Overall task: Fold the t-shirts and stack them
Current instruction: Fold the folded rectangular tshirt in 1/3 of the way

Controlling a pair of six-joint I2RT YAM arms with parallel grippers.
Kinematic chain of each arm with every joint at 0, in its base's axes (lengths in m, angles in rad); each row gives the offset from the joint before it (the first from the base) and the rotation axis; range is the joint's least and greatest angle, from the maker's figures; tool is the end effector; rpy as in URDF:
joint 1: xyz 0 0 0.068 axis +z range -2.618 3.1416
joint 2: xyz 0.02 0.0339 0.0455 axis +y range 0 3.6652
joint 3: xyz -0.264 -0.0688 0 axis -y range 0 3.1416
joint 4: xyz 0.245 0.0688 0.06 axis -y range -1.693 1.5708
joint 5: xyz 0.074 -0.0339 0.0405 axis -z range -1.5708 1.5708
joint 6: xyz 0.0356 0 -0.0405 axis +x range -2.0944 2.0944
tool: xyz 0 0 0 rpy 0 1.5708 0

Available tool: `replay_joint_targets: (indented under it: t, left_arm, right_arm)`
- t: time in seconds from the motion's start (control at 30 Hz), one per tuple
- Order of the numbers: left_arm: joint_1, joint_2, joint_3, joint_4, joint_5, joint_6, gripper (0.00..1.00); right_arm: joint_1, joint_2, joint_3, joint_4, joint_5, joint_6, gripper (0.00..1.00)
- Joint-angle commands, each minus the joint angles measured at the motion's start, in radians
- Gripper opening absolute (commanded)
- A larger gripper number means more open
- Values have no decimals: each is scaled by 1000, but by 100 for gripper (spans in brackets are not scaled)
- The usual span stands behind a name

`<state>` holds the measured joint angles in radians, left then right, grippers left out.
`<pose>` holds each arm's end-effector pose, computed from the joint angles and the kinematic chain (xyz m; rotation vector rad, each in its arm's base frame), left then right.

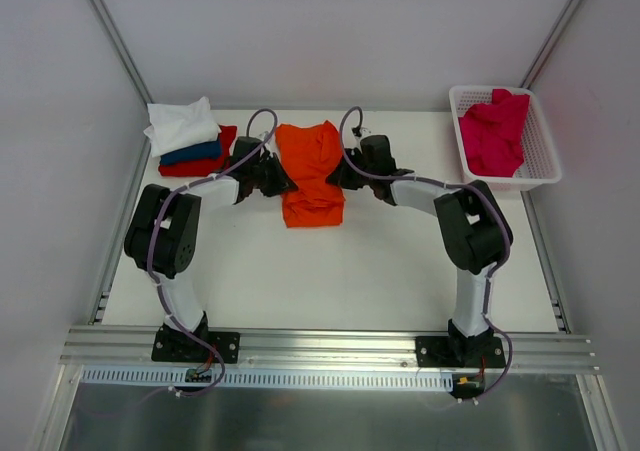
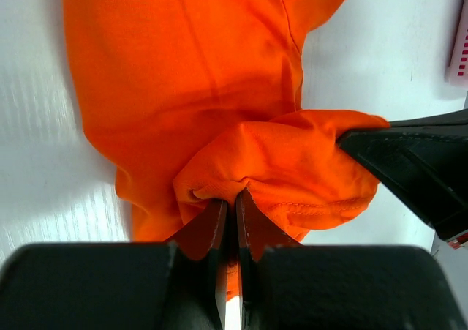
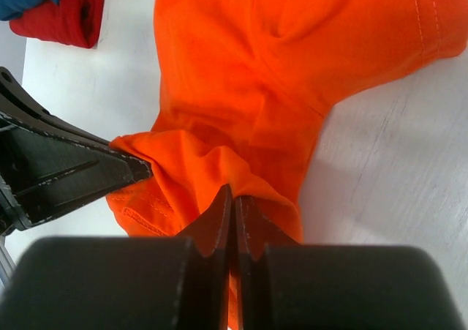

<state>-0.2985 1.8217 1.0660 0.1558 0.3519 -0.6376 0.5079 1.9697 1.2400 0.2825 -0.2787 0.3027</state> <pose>0.3726 -0.1275 0.1842 -0.1729 2.2698 -0.8990 0.3821 0.2239 0.1914 -0.3963 2.0533 0.7855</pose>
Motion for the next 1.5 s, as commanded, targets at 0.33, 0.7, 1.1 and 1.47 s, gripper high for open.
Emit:
replay_joint_targets:
  t: [0.33, 0.7, 1.1, 1.47]
  left_arm:
    - [42, 100, 126, 41, 59, 36, 14]
    - [48, 108, 160, 28, 61, 38, 80]
    - [62, 126, 275, -4, 73, 16, 81]
    - [62, 174, 336, -4, 101, -10, 80]
  right_arm:
    - [-20, 90, 125, -16, -56, 4, 10]
    - [-25, 95, 136, -23, -62, -2, 29]
    - [-39, 78, 142, -29, -53, -2, 29]
    - [-86, 34, 113, -29, -33, -10, 30]
